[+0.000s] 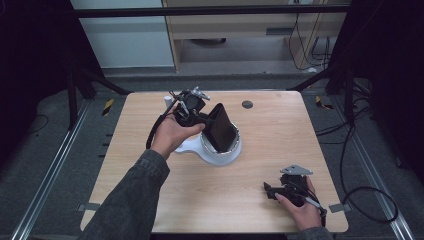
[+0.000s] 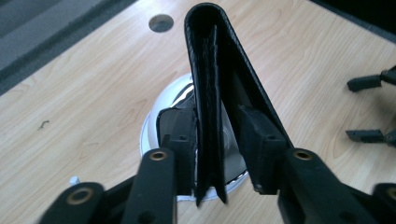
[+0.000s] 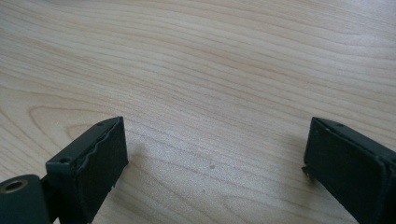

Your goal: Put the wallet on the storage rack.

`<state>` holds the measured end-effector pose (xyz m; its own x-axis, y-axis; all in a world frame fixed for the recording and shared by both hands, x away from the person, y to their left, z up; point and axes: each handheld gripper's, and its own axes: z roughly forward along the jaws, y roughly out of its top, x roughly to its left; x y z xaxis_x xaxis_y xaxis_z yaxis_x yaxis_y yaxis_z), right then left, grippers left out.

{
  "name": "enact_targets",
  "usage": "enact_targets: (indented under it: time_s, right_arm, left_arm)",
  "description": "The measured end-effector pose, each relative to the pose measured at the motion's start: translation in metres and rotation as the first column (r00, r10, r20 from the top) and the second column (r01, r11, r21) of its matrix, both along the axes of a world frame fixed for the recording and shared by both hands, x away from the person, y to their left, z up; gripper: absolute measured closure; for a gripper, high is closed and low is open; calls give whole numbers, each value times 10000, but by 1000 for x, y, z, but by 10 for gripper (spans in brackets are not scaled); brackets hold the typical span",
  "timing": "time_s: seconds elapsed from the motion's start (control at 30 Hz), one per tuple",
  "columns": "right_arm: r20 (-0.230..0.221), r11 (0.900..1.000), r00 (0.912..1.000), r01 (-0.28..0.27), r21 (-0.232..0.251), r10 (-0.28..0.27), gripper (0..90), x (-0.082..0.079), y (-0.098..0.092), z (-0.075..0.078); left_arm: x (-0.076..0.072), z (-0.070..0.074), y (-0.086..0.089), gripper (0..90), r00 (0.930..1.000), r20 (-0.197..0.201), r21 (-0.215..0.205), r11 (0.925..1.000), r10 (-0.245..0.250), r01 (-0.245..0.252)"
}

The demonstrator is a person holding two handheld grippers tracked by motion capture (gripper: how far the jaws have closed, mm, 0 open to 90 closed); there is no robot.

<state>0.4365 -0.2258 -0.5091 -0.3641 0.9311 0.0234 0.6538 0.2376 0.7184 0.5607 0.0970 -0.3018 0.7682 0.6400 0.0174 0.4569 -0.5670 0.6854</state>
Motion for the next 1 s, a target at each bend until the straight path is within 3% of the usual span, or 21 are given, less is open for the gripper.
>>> enact_targets:
  time_s: [0.37, 0.5, 0.6, 0.77, 1.0]
  right_arm:
    - [-12, 10000, 10000, -43, -42, 43, 60, 0, 1, 0]
    - [5, 10000, 10000, -59, -65, 59, 60, 0, 1, 0]
    - [8, 9999, 10000, -56, -96, 56, 58, 0, 1, -1]
    - [20, 9998, 9999, -105, -186, 105, 56, 0, 2, -1]
    - [54, 9997, 9999, -132, -229, 133, 44, 0, 3, -1]
  left_arm:
    - [-6, 12, 13, 594, 9949, 947, -352, 9989, 351, -319]
    - [-10, 18, 15, 518, 9918, 1218, -617, 9976, 377, -303]
    - [-15, 21, 17, 464, 9890, 1428, -586, 9978, 388, -307]
    - [-25, 28, 21, 382, 9812, 1895, -878, 9959, 372, -208]
    - [-43, 31, 28, 241, 9812, 1926, -1296, 9915, 144, 109]
